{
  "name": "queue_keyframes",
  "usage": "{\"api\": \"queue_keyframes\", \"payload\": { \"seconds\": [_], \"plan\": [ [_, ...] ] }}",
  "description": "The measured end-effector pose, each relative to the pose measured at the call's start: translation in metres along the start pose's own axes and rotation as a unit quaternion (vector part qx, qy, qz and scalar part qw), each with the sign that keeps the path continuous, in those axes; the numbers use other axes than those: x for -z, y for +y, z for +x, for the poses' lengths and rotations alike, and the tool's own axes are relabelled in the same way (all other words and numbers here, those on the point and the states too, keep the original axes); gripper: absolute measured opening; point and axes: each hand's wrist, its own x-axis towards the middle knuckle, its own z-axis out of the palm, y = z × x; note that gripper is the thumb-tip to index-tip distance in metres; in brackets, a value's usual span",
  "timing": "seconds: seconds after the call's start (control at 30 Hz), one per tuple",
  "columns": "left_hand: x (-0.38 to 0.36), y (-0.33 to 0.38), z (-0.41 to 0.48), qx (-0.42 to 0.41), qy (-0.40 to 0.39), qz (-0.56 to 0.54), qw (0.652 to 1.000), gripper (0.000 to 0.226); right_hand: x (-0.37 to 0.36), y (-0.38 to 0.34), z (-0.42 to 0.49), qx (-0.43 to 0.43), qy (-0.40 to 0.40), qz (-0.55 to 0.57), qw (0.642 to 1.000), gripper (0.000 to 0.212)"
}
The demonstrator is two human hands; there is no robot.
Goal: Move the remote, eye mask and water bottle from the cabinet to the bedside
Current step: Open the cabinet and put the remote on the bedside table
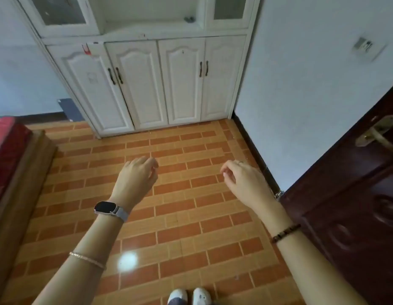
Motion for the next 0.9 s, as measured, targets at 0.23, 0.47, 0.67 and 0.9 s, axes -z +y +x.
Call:
{"api": "queue_keyframes", "payload": {
  "seconds": [0.23,0.47,0.67,0.9],
  "plan": [
    [-0.04,0.001,-0.016,0.026,-0.045,-0.006,0.999,0.006,-0.024,0.011,-0.006,-0.034,-0.056,-0.013,0.998,0.013],
    [-0.06,-0.019,0.028,0.029,-0.05,-0.023,0.998,0.008,-0.036,0.021,0.034,-0.049,-0.067,-0.008,0.997,0.015],
    [-0.077,-0.056,0.11,0.019,-0.043,-0.032,0.998,0.007,-0.058,0.035,0.12,-0.063,-0.059,0.015,0.996,0.015],
    [-0.072,-0.11,0.218,0.002,-0.019,-0.033,0.999,0.008,-0.055,0.037,0.232,-0.077,-0.024,0.023,0.996,0.013]
  ]
}}
